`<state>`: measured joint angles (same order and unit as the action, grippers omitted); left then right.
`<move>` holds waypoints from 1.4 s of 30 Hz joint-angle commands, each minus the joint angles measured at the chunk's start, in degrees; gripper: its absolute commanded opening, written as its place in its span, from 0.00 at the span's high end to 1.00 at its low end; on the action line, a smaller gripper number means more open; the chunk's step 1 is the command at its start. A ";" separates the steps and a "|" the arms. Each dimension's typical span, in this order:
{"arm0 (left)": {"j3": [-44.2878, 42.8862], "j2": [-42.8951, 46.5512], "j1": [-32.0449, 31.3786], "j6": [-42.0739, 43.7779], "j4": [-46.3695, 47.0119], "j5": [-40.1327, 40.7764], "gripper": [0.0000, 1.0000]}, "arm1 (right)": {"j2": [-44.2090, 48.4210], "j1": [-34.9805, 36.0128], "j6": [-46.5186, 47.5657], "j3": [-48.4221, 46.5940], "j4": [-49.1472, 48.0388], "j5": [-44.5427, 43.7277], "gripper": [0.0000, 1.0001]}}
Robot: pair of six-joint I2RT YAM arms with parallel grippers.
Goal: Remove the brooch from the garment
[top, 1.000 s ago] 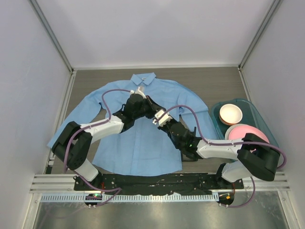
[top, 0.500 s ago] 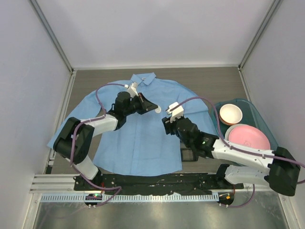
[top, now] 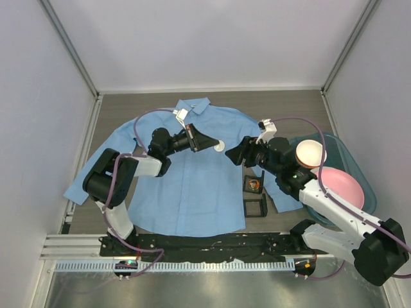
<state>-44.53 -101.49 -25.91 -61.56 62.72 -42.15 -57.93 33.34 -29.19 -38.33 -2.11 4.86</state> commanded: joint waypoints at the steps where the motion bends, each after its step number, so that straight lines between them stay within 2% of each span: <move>1: -0.38 -4.67 -0.10 -12.87 25.93 -4.52 1.00 | -0.43 -1.96 -7.63 0.09 -11.86 10.43 0.38; 5: -1.17 -5.91 -0.63 -13.06 25.87 -4.78 1.00 | -1.92 -2.49 -7.46 -0.52 -13.62 11.40 0.40; 10: -0.82 -4.07 -0.54 -12.97 25.88 -5.31 1.00 | -3.15 -4.07 -5.97 -0.61 -13.62 11.57 0.49; 13: -0.73 -3.45 -0.81 -12.97 25.87 -5.57 1.00 | -4.12 -4.69 -5.18 -0.08 -15.03 12.62 0.50; 22: -1.43 -2.57 -1.86 -12.97 25.79 -6.45 1.00 | -7.37 -6.62 -6.67 1.41 -21.35 19.91 0.59; 30: -2.05 -2.66 -2.39 -12.97 25.88 -6.80 1.00 | -9.04 -6.97 -5.97 1.94 -23.11 22.56 0.69; 39: -2.49 -2.84 -2.39 -13.50 25.88 -7.51 1.00 | -7.99 -8.82 -6.06 3.52 -23.56 24.06 0.70; 42: -2.57 -2.31 -2.39 -13.85 25.79 -7.86 1.00 | -7.02 -9.52 -4.74 3.61 -21.44 23.44 0.62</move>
<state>-44.99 -106.21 -28.08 -74.81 73.84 -48.25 -67.16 24.84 -35.75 -34.70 -23.49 28.67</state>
